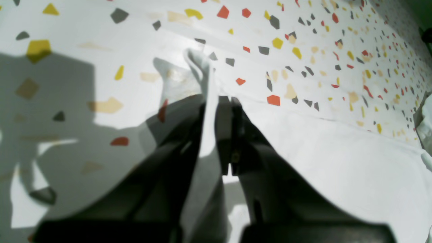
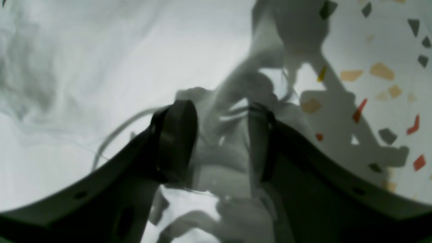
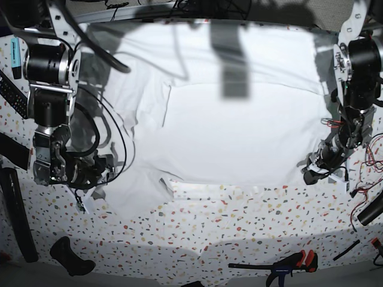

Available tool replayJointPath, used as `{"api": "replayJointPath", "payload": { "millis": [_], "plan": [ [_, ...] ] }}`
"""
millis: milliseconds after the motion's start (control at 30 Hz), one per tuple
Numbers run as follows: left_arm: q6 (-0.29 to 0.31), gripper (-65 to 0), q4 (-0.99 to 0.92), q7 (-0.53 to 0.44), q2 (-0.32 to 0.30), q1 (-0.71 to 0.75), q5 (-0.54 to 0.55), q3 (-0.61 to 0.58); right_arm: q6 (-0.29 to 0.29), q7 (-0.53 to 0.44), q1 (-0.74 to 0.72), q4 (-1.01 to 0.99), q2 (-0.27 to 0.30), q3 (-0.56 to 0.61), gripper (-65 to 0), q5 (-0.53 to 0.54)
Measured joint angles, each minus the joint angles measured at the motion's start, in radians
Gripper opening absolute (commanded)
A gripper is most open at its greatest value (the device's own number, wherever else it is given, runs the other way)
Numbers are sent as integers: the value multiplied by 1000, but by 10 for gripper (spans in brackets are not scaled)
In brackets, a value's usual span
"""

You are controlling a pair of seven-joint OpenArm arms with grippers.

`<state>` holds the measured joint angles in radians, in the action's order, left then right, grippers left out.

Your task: Fold the T-shirt properly

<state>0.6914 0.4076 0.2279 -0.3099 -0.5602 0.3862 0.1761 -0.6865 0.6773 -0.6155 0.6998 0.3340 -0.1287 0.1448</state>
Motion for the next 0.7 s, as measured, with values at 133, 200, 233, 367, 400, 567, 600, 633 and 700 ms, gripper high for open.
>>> {"api": "replayJointPath", "payload": {
  "millis": [133, 200, 233, 367, 400, 567, 600, 633, 700],
  "plan": [
    [0, -650, 0, 0, 0, 0, -1, 0, 1, -23, -2, 0, 14, 0, -365, -3],
    [0, -650, 0, 0, 0, 0, 0, 0, 1, -16, -6, 0, 29, 0, -365, 42],
    [0, -650, 0, 0, 0, 0, 0, 0, 1, -7, -11, 0, 35, 0, -361, 49],
    [0, -650, 0, 0, 0, 0, 0, 0, 1, -8, -46, 0, 65, 0, -265, 64],
    [0, -650, 0, 0, 0, 0, 0, 0, 0, -8, -52, 0, 71, 0, -247, 66],
    [0, -650, 0, 0, 0, 0, 0, 0, 1, -19, -46, 1, 94, 0, -243, 37],
    [0, -650, 0, 0, 0, 0, -1, 0, 1, -20, -46, 0, 97, 0, -243, 13],
    [0, -650, 0, 0, 0, 0, -1, 0, 0, -20, -45, -1, 99, 0, -243, 3],
    [0, -650, 0, 0, 0, 0, -1, 0, 0, -35, -40, -1, 98, 0, -243, 4]
  ]
}}
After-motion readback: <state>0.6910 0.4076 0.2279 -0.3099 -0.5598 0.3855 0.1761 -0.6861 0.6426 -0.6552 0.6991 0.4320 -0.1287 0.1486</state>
